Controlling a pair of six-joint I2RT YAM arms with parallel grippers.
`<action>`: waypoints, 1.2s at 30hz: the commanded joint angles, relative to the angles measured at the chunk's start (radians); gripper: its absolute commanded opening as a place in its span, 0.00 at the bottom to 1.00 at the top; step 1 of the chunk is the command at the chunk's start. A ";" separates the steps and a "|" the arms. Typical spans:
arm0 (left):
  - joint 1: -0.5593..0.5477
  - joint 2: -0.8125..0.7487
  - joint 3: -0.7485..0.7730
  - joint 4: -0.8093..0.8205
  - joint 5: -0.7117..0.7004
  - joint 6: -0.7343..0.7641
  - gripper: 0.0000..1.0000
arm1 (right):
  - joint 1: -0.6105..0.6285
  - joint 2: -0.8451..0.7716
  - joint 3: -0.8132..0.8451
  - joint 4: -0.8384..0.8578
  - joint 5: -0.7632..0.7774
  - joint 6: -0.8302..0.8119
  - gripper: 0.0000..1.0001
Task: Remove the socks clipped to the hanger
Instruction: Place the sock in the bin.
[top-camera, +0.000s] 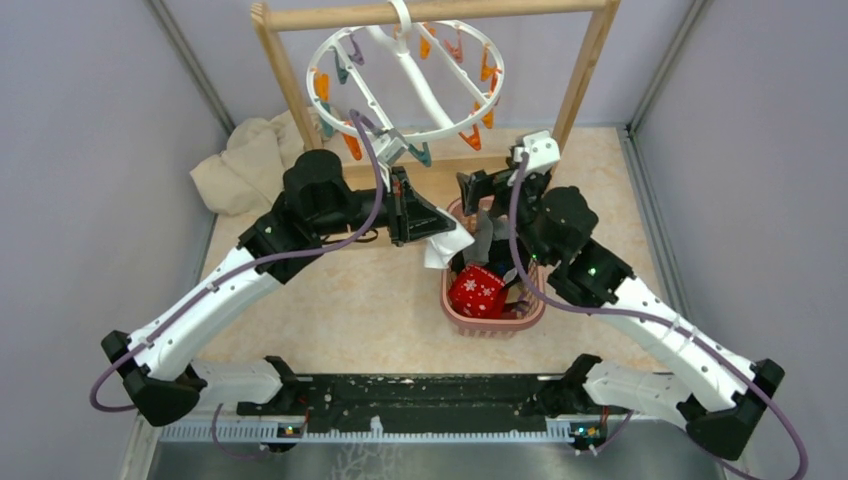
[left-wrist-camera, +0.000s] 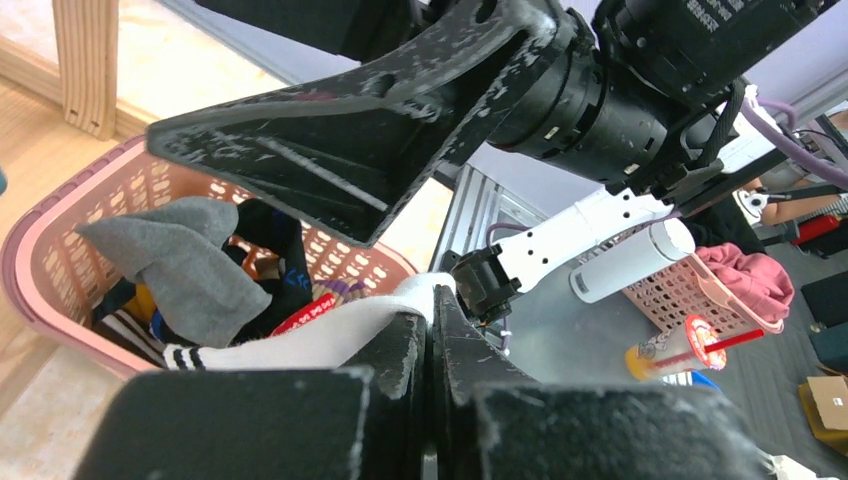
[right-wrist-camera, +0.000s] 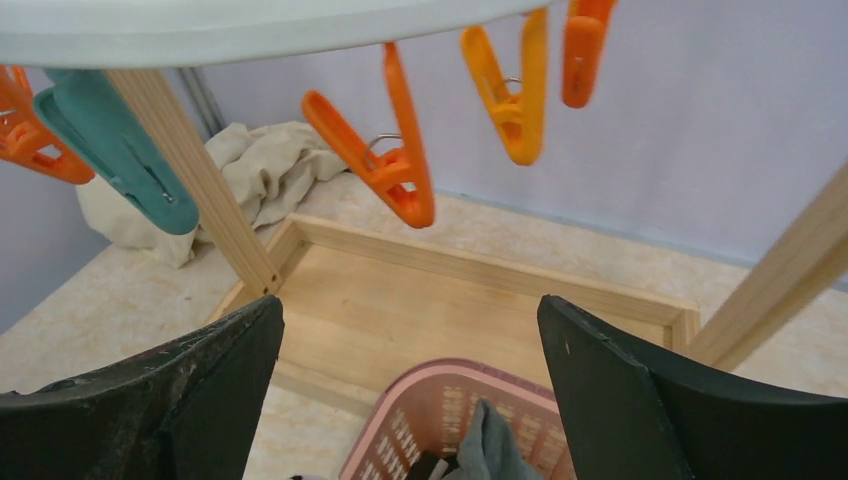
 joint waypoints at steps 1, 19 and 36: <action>-0.010 0.036 0.055 0.089 0.054 -0.020 0.03 | -0.009 -0.096 -0.022 -0.034 0.119 0.072 0.99; -0.018 0.271 0.017 0.254 -0.122 0.028 0.04 | -0.018 -0.282 -0.097 -0.189 0.248 0.125 0.99; -0.009 0.292 -0.139 0.245 -0.256 0.075 0.61 | -0.025 -0.275 -0.165 -0.207 0.244 0.153 0.99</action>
